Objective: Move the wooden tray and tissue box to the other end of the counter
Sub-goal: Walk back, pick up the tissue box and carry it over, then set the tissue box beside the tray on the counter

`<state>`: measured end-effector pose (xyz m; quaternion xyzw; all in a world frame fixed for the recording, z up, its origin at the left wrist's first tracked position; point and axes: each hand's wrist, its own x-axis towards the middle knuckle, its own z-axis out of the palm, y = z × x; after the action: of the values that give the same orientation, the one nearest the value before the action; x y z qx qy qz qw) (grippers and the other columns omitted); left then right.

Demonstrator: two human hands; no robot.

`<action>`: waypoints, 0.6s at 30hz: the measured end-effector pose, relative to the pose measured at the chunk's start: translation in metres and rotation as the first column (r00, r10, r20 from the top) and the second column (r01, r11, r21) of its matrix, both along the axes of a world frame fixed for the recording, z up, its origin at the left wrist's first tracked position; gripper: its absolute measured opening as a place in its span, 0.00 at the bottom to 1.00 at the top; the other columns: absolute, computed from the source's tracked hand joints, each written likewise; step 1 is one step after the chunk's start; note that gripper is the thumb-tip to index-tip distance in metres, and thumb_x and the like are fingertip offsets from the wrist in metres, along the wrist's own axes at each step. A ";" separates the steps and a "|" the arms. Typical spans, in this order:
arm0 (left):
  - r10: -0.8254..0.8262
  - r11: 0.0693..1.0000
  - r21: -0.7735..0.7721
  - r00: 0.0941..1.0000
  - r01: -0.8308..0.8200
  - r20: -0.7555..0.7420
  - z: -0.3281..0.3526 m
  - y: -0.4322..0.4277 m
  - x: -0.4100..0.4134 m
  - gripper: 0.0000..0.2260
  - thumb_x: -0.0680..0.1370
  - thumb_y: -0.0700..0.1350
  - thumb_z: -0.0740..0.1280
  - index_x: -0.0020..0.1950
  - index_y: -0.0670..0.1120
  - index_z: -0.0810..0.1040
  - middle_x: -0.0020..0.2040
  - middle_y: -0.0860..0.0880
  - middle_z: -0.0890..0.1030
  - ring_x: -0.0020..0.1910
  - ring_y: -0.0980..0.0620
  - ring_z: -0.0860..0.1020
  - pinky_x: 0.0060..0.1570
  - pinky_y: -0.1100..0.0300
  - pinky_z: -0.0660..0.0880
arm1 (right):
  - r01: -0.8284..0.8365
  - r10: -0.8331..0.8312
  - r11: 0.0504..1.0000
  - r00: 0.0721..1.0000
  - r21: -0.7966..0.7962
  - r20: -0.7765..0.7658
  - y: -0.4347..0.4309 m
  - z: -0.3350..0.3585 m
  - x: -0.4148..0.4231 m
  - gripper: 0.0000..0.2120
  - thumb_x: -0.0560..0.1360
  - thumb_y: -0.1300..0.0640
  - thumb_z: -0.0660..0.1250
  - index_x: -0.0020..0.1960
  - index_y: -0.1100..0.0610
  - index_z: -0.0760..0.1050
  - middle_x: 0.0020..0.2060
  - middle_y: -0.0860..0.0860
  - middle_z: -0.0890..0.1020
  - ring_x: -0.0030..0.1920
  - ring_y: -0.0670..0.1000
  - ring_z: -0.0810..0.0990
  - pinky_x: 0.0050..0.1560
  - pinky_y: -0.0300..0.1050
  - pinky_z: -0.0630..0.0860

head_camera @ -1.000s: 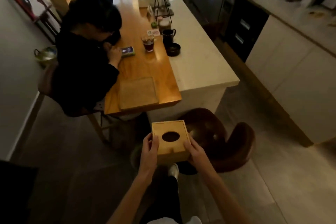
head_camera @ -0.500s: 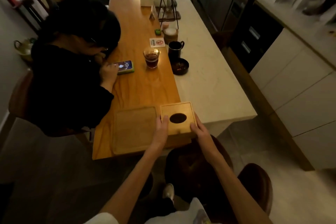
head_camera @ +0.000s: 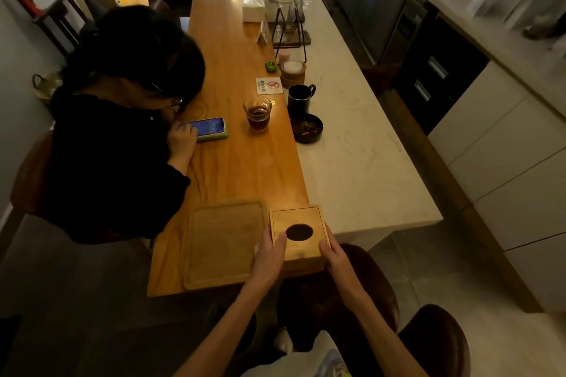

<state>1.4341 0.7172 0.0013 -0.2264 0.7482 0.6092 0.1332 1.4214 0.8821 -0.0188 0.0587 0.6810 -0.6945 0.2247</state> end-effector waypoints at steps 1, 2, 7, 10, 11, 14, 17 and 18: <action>-0.002 1.000 0.000 1.000 0.002 0.003 -0.001 0.000 0.001 0.22 0.83 0.54 0.55 0.77 0.51 0.60 0.72 0.49 0.68 0.72 0.46 0.63 0.71 0.41 0.63 | 0.005 -0.005 1.000 1.000 -0.001 -0.001 0.001 -0.003 0.000 0.20 0.81 0.48 0.58 0.71 0.35 0.61 0.69 0.44 0.74 0.66 0.45 0.75 0.64 0.45 0.74; -0.003 1.000 0.008 1.000 0.003 0.010 -0.002 -0.002 0.001 0.22 0.83 0.53 0.55 0.77 0.51 0.61 0.71 0.49 0.69 0.71 0.46 0.64 0.70 0.41 0.64 | 0.008 -0.008 1.000 1.000 -0.002 -0.001 0.001 -0.006 0.001 0.20 0.81 0.48 0.58 0.71 0.36 0.61 0.69 0.45 0.74 0.67 0.46 0.75 0.66 0.47 0.74; -0.004 0.999 0.046 1.000 0.003 0.019 -0.005 -0.006 0.007 0.18 0.84 0.50 0.56 0.74 0.48 0.65 0.68 0.47 0.72 0.67 0.48 0.71 0.67 0.44 0.70 | 0.006 -0.005 1.000 1.000 0.020 -0.030 -0.001 -0.012 0.007 0.19 0.82 0.48 0.58 0.70 0.32 0.62 0.68 0.43 0.75 0.67 0.45 0.75 0.64 0.45 0.73; -0.031 0.997 0.071 0.999 0.030 0.011 -0.005 -0.009 0.008 0.18 0.84 0.49 0.55 0.74 0.48 0.64 0.67 0.49 0.73 0.64 0.51 0.72 0.65 0.49 0.72 | 0.011 -0.009 1.000 0.999 0.026 -0.042 -0.001 -0.015 0.008 0.19 0.81 0.46 0.59 0.71 0.33 0.62 0.69 0.44 0.75 0.67 0.46 0.74 0.66 0.47 0.73; -0.042 0.996 0.075 0.999 0.041 0.010 -0.005 -0.009 0.008 0.19 0.84 0.49 0.55 0.74 0.48 0.64 0.67 0.49 0.73 0.64 0.51 0.73 0.64 0.49 0.72 | 0.012 -0.011 1.000 0.999 0.026 -0.044 -0.001 -0.016 0.007 0.21 0.81 0.46 0.59 0.72 0.35 0.61 0.69 0.45 0.74 0.68 0.47 0.74 0.68 0.51 0.72; -0.049 0.996 0.077 0.999 0.048 0.011 -0.006 -0.011 0.009 0.19 0.84 0.50 0.54 0.74 0.48 0.64 0.67 0.49 0.73 0.64 0.50 0.73 0.65 0.48 0.72 | 0.011 -0.010 0.999 0.999 0.037 -0.052 -0.003 -0.019 0.010 0.24 0.81 0.44 0.59 0.75 0.39 0.59 0.71 0.45 0.73 0.70 0.47 0.72 0.71 0.56 0.69; -0.053 0.997 0.062 0.999 0.053 -0.008 -0.009 -0.010 0.011 0.18 0.84 0.50 0.54 0.74 0.48 0.64 0.68 0.48 0.72 0.67 0.49 0.71 0.68 0.44 0.69 | 0.002 0.001 0.999 0.998 0.046 -0.063 -0.004 -0.023 0.013 0.27 0.77 0.37 0.60 0.75 0.35 0.58 0.72 0.42 0.71 0.71 0.45 0.70 0.73 0.55 0.66; -0.054 0.996 0.063 0.998 0.056 -0.022 -0.009 -0.009 0.012 0.18 0.84 0.50 0.54 0.74 0.49 0.64 0.69 0.48 0.72 0.68 0.48 0.70 0.68 0.43 0.68 | -0.010 0.013 0.999 0.998 0.052 -0.069 -0.002 -0.025 0.014 0.29 0.76 0.34 0.60 0.75 0.34 0.57 0.73 0.41 0.69 0.72 0.45 0.68 0.73 0.55 0.66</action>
<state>1.4464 0.7081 -0.0077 -0.1950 0.7356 0.6313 0.1494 1.4354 0.8800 -0.0441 0.0365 0.7062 -0.6771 0.2035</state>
